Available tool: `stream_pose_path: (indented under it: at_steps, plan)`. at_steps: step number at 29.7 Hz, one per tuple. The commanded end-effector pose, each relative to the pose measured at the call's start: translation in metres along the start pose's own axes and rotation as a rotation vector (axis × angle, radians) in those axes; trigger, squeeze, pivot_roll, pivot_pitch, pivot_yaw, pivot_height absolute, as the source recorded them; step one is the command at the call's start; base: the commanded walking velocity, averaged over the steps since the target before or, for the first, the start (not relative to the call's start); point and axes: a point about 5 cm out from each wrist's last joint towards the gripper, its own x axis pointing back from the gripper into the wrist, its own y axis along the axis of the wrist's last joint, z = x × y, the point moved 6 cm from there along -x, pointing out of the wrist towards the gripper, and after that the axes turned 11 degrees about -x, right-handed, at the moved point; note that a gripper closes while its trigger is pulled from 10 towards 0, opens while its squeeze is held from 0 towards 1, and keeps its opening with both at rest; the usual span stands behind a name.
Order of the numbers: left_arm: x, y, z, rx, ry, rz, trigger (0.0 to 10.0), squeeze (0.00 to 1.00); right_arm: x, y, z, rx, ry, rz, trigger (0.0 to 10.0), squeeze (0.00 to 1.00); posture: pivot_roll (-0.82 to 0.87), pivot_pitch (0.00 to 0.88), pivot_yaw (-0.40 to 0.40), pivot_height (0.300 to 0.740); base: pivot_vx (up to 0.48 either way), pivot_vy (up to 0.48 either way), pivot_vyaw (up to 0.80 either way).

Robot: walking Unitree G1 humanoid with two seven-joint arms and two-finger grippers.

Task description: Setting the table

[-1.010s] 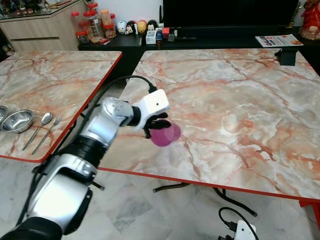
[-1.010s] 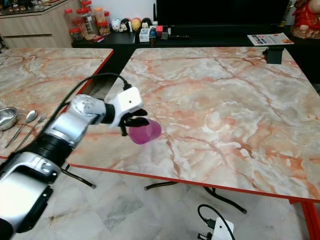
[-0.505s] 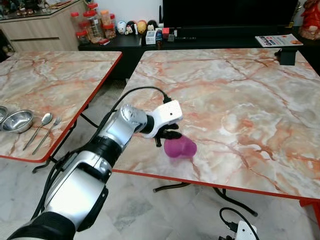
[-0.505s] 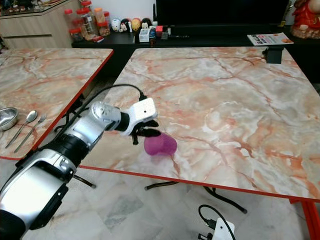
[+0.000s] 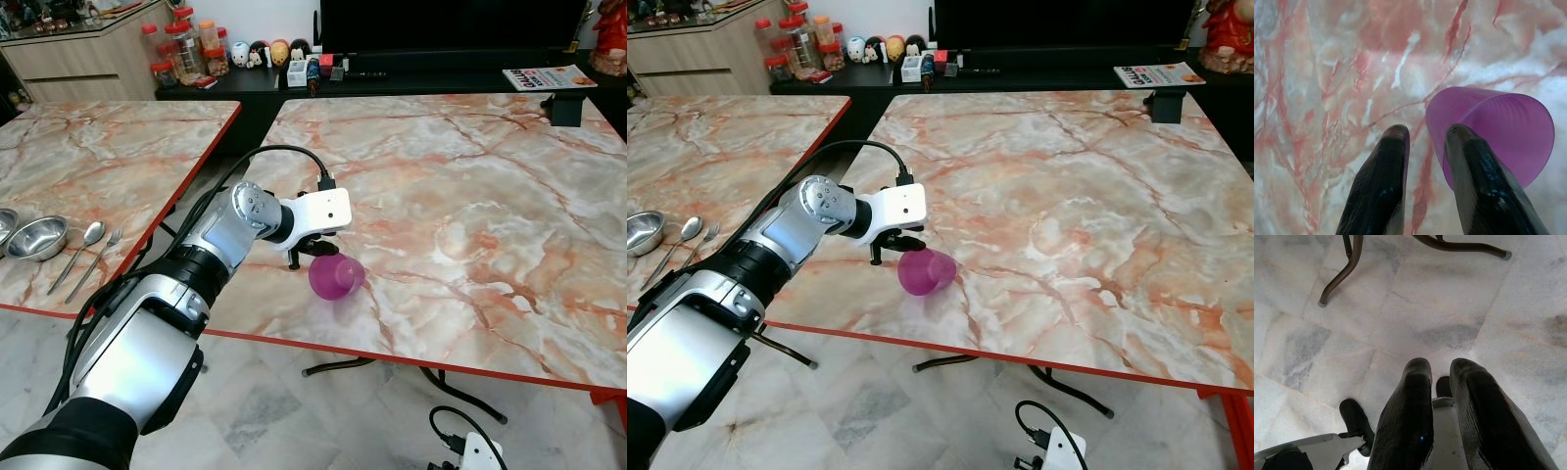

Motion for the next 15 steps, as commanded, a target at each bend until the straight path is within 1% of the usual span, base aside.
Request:
stream_pose_path:
  at_steps: [1, 12, 15]
  plan:
    - [0.000, 0.001, 0.004, -0.030, 0.003, 0.016, 10.0, 0.00, 0.001, -0.004, 0.003, -0.010, 0.003, 0.009, 10.0, 0.00, -0.01, 0.000, 0.113, 0.740, 0.000, 0.000, 0.00]
    - [-0.010, 0.003, 0.001, 0.003, 0.054, -0.008, 10.0, 0.00, 0.001, -0.006, 0.002, -0.014, 0.003, 0.012, 10.0, 0.00, -0.01, 0.000, 0.113, 0.740, 0.000, 0.000, 0.00]
    - [-0.011, 0.004, 0.002, 0.032, 0.083, -0.020, 10.0, 0.00, 0.001, -0.006, 0.002, -0.012, 0.002, 0.013, 10.0, 0.00, -0.01, 0.000, 0.110, 0.740, 0.000, 0.000, 0.00]
